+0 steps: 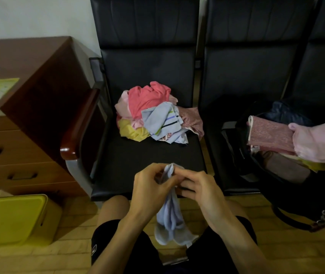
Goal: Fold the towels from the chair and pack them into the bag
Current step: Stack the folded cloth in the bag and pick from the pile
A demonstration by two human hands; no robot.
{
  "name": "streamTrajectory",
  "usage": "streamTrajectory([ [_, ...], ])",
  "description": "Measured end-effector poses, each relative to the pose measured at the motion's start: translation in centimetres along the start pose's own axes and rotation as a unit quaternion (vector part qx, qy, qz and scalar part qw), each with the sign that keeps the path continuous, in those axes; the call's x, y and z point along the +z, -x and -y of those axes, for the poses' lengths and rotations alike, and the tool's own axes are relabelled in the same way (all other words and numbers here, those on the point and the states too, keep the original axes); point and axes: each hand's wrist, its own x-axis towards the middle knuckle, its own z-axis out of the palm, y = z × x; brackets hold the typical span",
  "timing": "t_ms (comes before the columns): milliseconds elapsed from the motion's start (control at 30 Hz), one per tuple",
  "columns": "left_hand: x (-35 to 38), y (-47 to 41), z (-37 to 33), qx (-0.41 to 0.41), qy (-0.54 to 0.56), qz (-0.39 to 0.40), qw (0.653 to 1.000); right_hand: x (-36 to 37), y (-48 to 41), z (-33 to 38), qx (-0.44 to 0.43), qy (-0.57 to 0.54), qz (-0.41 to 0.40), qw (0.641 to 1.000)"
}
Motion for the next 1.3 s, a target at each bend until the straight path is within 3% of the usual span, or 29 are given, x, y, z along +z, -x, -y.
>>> streamTrajectory([
  [67,-0.3,-0.5,0.1,0.004,-0.002,0.031,1.000,-0.6,0.2,0.2,-0.023,-0.025,0.012,0.999],
  [167,-1.0,-1.2,-0.2,0.018,0.015,0.051,0.998,-1.4,0.0,0.1,-0.069,-0.076,-0.070,0.992],
  [233,-1.5,-2.0,-0.9,0.029,0.022,0.058,0.998,-2.5,-1.2,-0.7,-0.089,-0.009,-0.149,0.985],
  [300,-1.9,-2.9,-1.7,0.053,0.018,0.077,0.995,-3.6,-2.8,-1.3,-0.077,0.065,-0.156,0.983],
  [533,-4.5,-5.7,-6.2,0.110,0.019,0.167,0.980,-5.4,-7.0,1.8,-0.035,-0.031,0.054,0.997],
  [600,-5.7,-6.4,-7.5,0.121,0.025,0.186,0.975,-5.4,-7.1,3.4,-0.048,-0.010,0.124,0.991],
  [667,-7.0,-7.0,-8.7,0.131,0.017,0.194,0.972,-5.4,-7.1,5.3,-0.072,0.023,0.140,0.987],
  [733,-8.2,-7.4,-9.2,0.131,-0.004,0.164,0.978,-5.3,-6.5,8.2,-0.141,0.014,0.072,0.987],
  [800,-9.1,-8.2,-8.7,0.126,-0.019,0.071,0.989,-5.3,-5.5,11.5,-0.248,0.034,-0.006,0.968],
  [900,-9.1,-8.5,-7.8,0.093,0.014,-0.009,0.996,-4.4,-3.2,14.1,-0.364,0.181,-0.003,0.913],
  [1000,-8.7,-8.2,-7.6,0.100,0.051,-0.020,0.994,-3.7,-2.3,14.2,-0.392,0.207,-0.012,0.896],
  [1167,-7.7,-7.4,-7.8,0.101,0.110,0.001,0.989,-3.7,-2.3,12.9,-0.383,0.162,-0.076,0.906],
  [1300,-6.7,-7.4,-7.4,0.120,0.076,-0.042,0.989,-3.6,-1.8,12.1,-0.374,0.151,-0.078,0.912],
])
